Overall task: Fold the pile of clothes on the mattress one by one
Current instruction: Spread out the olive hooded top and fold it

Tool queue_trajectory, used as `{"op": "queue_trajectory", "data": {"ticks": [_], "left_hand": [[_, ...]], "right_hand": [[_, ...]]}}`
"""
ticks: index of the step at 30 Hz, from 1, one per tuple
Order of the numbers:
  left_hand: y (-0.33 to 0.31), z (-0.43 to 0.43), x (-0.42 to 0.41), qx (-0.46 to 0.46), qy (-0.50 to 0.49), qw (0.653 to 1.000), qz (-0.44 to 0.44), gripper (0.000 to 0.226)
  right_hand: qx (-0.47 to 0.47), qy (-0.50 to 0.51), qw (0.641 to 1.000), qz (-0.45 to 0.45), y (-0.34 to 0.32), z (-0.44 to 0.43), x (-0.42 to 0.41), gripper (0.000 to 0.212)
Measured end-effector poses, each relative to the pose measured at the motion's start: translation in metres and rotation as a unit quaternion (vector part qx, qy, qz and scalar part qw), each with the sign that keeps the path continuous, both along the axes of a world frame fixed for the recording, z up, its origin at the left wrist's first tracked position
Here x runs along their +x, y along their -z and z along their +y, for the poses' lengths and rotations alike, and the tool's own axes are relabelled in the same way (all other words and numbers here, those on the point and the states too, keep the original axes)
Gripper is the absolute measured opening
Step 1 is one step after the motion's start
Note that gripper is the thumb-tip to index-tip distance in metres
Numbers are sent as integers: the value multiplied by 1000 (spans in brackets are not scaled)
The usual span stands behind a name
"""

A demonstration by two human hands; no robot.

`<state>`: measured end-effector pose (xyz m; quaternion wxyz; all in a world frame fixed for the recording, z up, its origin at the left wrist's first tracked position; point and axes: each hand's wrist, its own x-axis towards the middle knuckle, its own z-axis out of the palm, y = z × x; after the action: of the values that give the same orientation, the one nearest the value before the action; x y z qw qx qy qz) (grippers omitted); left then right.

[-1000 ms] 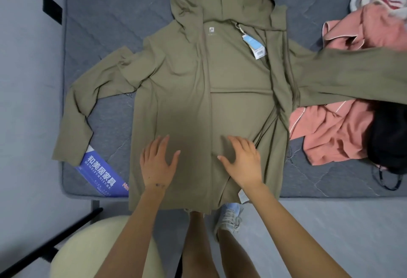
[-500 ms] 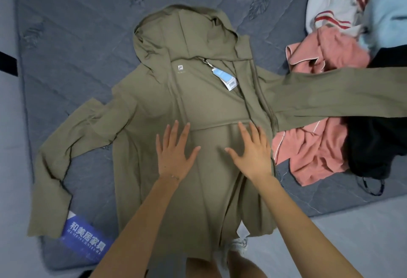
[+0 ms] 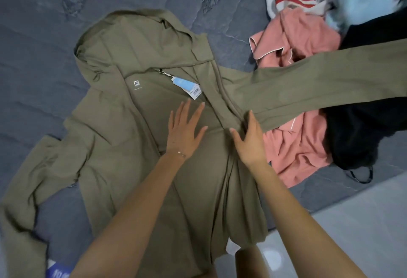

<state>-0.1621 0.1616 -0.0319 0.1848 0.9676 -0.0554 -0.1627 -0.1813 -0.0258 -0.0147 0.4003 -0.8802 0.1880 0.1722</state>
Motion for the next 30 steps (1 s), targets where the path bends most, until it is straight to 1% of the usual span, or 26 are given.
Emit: {"op": "queue_trajectory", "data": {"ticks": [1, 3, 5, 7, 9, 11, 12, 14, 15, 19, 22, 25, 27, 29, 30], "left_hand": [[1, -12, 7, -18, 4, 1000, 3, 61], [0, -35, 20, -62, -20, 998, 8, 58], [0, -60, 32, -109, -91, 989, 28, 56], [-1, -81, 41, -164, -201, 964, 55, 48], [-2, -95, 48, -199, -286, 934, 82, 42], [-1, -98, 53, -199, -326, 921, 78, 33], [-1, -97, 55, -199, -341, 916, 67, 26], [-2, -92, 58, -219, -374, 900, 47, 11], [-4, -89, 58, -243, -394, 886, 39, 7], [-14, -74, 57, -346, -449, 824, 16, 8], [-22, -60, 51, -390, -457, 798, 35, 12], [-30, -45, 40, -409, -457, 790, 21, 19], [-32, -33, 32, -420, -470, 776, 5, 22], [-32, -14, 24, -434, -496, 752, -6, 23], [-31, -3, 21, -434, -511, 742, -11, 23]], "right_hand": [[3, 18, 1000, 2, 3, -3, 2, 67], [-14, 25, 1000, 10, 10, -9, 7, 52], [-34, 14, 999, 33, 16, -16, 14, 37], [-38, 2, 998, 43, 18, -20, 19, 25], [-19, -20, 999, 16, 17, -21, 20, 15], [13, -46, 999, -14, 14, -18, 18, 12], [28, -55, 998, -18, 12, -17, 16, 10], [49, -61, 997, -5, 10, -13, 10, 8], [56, -61, 997, 5, 9, -12, 7, 8], [60, -87, 994, 26, 4, -2, -6, 8], [39, -116, 992, 27, 0, 14, -21, 15], [4, -98, 995, -5, -4, 32, -32, 33], [-45, -93, 994, -24, -3, 38, -34, 32], [-93, -130, 987, -26, -2, 47, -36, 26], [-92, -144, 985, -24, -2, 52, -37, 24]]}}
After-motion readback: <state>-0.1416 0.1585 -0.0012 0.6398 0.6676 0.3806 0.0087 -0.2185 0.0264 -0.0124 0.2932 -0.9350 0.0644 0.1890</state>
